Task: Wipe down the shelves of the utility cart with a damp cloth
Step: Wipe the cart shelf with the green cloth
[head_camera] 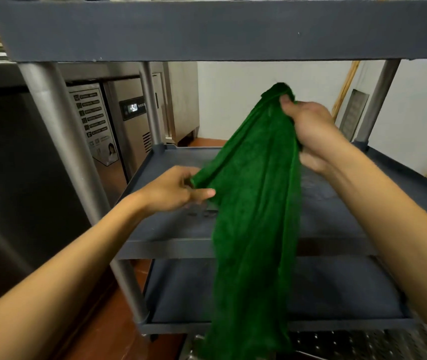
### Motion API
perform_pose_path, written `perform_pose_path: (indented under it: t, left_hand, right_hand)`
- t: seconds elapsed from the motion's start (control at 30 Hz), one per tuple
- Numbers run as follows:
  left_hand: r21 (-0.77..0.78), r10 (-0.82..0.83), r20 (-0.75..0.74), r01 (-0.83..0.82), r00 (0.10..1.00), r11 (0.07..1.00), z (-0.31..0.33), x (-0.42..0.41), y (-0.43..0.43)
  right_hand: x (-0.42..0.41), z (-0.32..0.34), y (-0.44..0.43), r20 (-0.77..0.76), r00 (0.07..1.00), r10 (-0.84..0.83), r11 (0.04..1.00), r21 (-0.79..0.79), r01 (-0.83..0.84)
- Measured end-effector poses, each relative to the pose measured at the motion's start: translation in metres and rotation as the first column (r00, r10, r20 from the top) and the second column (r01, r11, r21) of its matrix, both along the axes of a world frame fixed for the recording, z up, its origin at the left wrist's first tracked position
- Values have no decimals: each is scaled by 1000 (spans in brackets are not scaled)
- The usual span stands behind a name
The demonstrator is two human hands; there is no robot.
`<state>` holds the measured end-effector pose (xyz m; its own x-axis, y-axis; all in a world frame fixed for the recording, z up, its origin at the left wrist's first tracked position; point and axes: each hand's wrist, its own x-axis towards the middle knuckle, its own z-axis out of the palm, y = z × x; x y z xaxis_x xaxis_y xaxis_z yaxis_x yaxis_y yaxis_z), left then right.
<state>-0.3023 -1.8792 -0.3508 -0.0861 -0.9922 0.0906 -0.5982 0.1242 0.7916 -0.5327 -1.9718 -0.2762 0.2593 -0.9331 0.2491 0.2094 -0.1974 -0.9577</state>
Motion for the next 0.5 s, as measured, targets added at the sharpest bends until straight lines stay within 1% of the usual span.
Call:
perform_pose_path:
  t: [0.03, 0.1, 0.17, 0.23, 0.27, 0.3, 0.33, 0.37, 0.4, 0.43, 0.47, 0.5]
  left_hand:
    - [10, 21, -86, -20, 996, 1000, -7, 5, 1]
    - [6, 81, -278, -83, 957, 997, -15, 12, 2]
    - [-5, 121, -399, -134, 909, 991, -17, 13, 2]
    - [59, 97, -488, -78, 868, 995, -21, 6, 1]
    - [110, 87, -496, -36, 864, 993, -26, 0, 2]
    - [162, 87, -461, -13, 883, 987, -34, -8, 3]
    - [199, 79, -373, -4, 925, 980, -43, -17, 5]
    - [206, 64, -244, -13, 968, 978, -53, -29, 6]
    - [186, 56, -105, -35, 993, 982, -64, -40, 5]
    - [133, 58, 19, -60, 998, 989, -74, -52, 2]
    - [59, 81, 103, -87, 991, 994, -82, -62, -1]
    - [-16, 121, 142, -120, 982, 993, -87, -71, -4]
  right_hand:
    - [-4, 1, -1, 5, 1000, -2, 1000, 12, 2]
    - [-8, -1, -1, 13, 1000, 3, 998, 56, -4]
    - [-10, 0, -1, 100, 995, -12, 991, 134, -2]
    - [-11, 9, -3, 243, 970, -26, 980, 196, -22]
    - [-13, 14, -4, 293, 956, -23, 978, 206, -40]
    - [-14, 19, -5, 313, 950, -13, 977, 207, -55]
    - [-14, 21, -7, 314, 949, -6, 975, 211, -63]
    - [-15, 21, -8, 304, 953, -11, 973, 222, -59]
    - [-15, 21, -10, 298, 954, -23, 970, 236, -50]
    - [-16, 20, -13, 296, 954, -37, 967, 250, -40]
    - [-16, 19, -16, 299, 953, -52, 965, 261, -29]
    - [-17, 19, -18, 299, 952, -69, 963, 270, -15]
